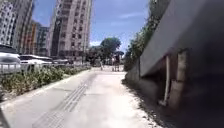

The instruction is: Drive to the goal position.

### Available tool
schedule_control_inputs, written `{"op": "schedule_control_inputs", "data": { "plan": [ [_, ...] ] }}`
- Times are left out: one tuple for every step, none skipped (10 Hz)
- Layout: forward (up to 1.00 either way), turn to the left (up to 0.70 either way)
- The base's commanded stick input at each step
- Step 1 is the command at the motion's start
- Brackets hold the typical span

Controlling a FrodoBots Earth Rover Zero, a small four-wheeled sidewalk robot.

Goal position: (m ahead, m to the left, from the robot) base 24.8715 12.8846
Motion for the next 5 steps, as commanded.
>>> {"op": "schedule_control_inputs", "data": {
  "plan": [
    [0.7,0.0],
    [0.7,-0.07],
    [0.7,-0.14],
    [0.7,-0.14],
    [0.7,-0.14]
  ]
}}
